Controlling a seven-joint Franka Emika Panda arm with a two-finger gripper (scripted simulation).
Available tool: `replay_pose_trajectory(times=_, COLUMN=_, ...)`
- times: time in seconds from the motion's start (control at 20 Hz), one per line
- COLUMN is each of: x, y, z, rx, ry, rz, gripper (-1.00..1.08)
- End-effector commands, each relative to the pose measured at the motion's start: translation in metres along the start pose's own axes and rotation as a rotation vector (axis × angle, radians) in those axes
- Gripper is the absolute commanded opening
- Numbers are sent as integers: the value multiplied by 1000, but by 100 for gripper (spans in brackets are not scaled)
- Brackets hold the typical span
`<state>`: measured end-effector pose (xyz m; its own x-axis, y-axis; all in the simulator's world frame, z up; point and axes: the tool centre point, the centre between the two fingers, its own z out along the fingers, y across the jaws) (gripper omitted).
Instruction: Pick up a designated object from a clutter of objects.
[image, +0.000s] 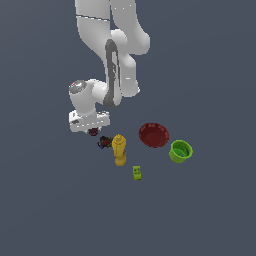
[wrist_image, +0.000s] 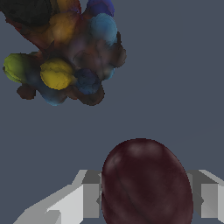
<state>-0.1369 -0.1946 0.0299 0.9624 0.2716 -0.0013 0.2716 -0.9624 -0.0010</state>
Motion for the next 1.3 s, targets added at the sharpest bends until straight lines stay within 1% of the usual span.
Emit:
replay_pose_trajectory(times=0.0, x=3, y=-1, z=-4, rx=-1, ry=1, rz=-1, gripper=-100)
replay_pose_trajectory(times=0.25, x=15, y=-8, z=-22, rx=-1, ry=1, rz=0, gripper=-100)
replay_pose_trajectory(times=0.5, x=35, y=-19, z=-50, rx=-1, ry=0, rz=0, gripper=-100)
replay_pose_trajectory(times=1.25, x=123, y=-67, z=-175, rx=-5, ry=-2, rz=1, gripper=-100)
